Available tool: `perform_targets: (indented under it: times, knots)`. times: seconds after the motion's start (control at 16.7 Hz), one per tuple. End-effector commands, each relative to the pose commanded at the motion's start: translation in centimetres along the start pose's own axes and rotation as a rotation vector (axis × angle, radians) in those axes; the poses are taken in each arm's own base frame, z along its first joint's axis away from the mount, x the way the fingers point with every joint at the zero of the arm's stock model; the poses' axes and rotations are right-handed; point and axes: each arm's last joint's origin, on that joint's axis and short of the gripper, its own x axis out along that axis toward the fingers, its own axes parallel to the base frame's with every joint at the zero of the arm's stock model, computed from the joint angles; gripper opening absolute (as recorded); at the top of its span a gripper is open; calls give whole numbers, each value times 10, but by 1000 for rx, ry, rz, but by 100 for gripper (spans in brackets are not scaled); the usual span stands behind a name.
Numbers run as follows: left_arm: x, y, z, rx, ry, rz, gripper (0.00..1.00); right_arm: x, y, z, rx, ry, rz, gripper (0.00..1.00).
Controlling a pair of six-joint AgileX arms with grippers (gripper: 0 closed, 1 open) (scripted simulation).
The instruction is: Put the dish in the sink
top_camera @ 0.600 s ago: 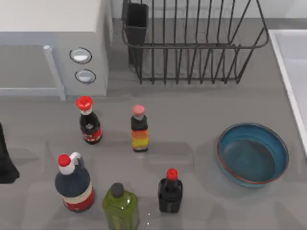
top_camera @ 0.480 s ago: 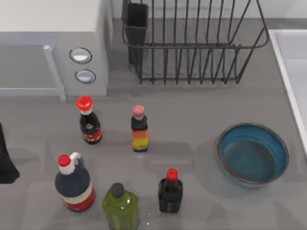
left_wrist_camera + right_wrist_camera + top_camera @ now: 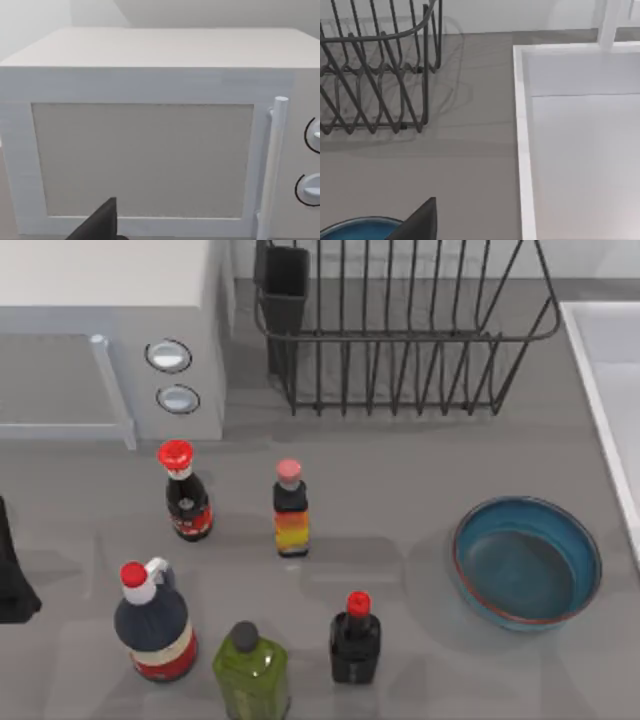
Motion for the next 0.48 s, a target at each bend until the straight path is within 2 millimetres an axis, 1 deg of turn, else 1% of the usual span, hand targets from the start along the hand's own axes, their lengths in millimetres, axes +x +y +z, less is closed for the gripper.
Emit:
perform_targets:
  times: [0.06, 0.18, 0.3, 0.48]
  knots:
    - [0, 0, 0, 0, 0, 0, 100, 5, 2, 11, 9, 85, 4, 100]
    - [0, 0, 0, 0, 0, 0, 100, 21, 8, 31, 25, 275, 6, 100]
    - [0, 0, 0, 0, 0, 0, 100, 45, 16, 48, 34, 477, 0, 100]
    - [0, 0, 0, 0, 0, 0, 100, 86, 30, 61, 36, 765, -20, 100]
